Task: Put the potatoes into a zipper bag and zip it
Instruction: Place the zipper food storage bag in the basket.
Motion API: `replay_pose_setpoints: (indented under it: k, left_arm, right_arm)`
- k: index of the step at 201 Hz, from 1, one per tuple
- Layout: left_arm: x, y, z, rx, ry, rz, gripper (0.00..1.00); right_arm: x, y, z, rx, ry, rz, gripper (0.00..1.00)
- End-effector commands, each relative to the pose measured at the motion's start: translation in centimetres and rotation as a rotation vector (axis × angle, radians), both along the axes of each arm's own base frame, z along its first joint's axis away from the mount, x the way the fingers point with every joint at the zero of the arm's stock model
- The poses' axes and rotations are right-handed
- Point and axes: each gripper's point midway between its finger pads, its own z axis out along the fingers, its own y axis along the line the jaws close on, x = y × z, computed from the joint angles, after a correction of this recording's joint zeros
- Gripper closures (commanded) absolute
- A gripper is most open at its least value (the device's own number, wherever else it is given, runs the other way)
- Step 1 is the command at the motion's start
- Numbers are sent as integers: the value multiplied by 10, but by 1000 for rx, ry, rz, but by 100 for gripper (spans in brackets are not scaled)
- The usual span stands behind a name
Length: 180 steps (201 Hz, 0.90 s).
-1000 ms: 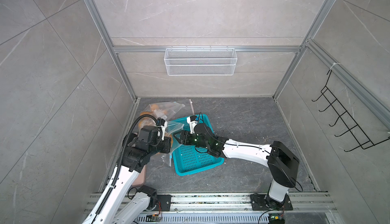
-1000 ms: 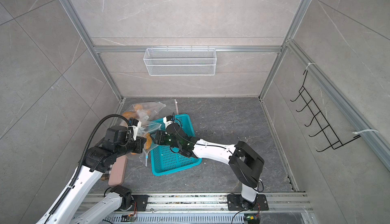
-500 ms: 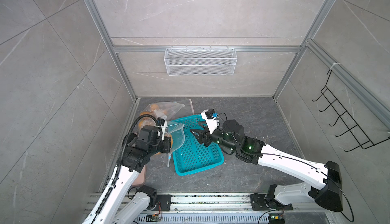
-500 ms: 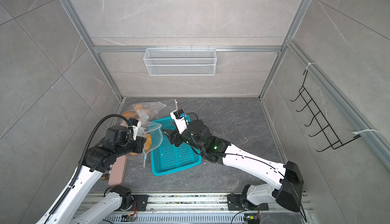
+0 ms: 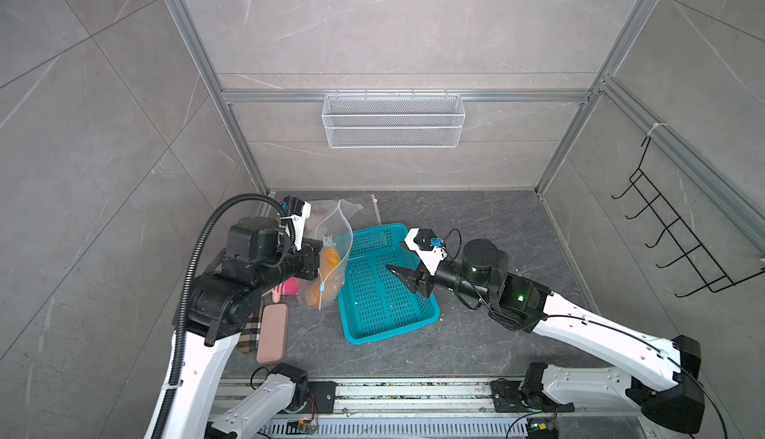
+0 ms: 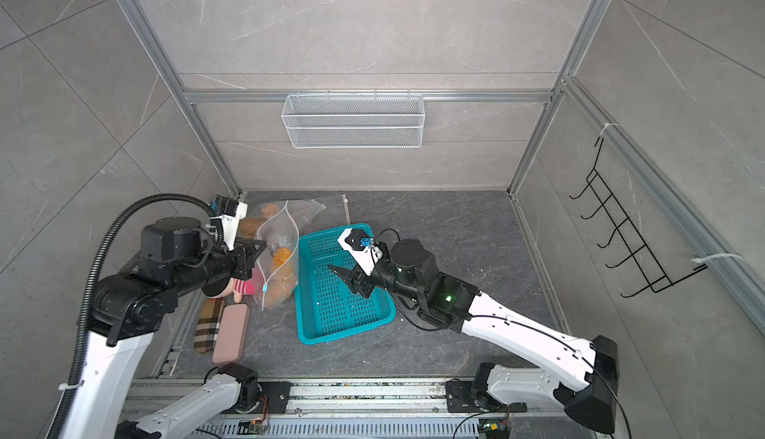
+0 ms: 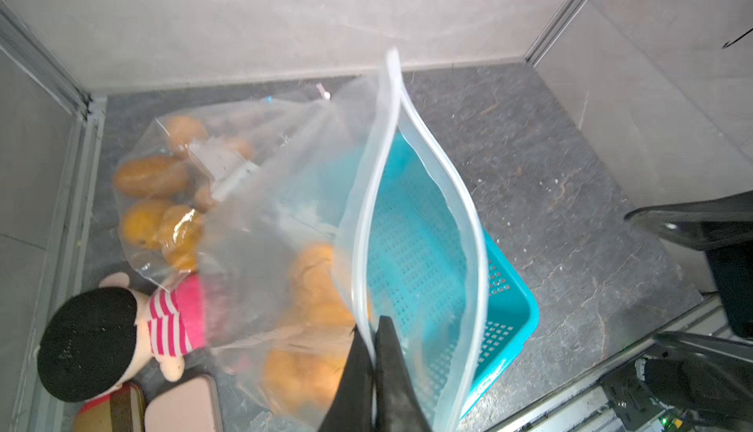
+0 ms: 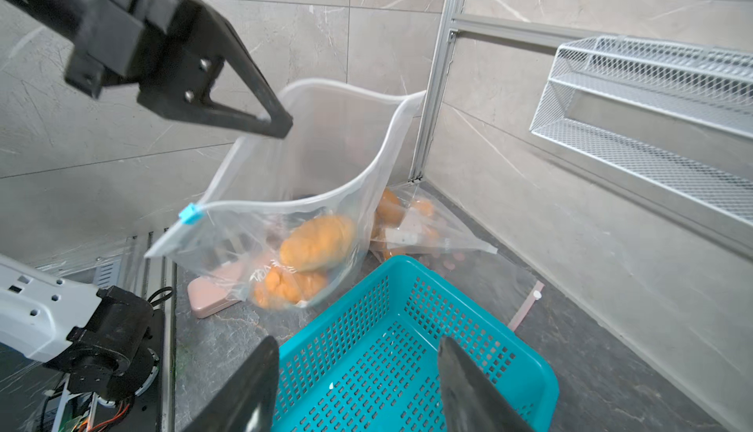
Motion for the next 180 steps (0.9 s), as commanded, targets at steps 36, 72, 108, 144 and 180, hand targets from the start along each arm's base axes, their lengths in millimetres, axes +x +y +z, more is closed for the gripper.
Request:
replay_pose_setpoints:
  k: [36, 72, 108, 144, 180]
  left_arm:
    - [-4, -53, 49, -134, -52, -297, 100]
    - [-3, -90, 39, -253, 42, -482, 100]
    - [2, -107, 10, -299, 158, -545, 100]
    - [-17, -147, -18, -290, 297, -691, 100]
    - [-24, -160, -37, -240, 374, -717, 100]
  right_arm:
    - [-3, -30, 11, 31, -72, -77, 38]
    - [-4, -45, 14, 20, -90, -113, 38]
    - [-4, -56, 13, 1, -106, -146, 38]
    - [-3, -67, 14, 4, -129, -183, 38]
    - [-5, -74, 15, -6, -138, -198, 38]
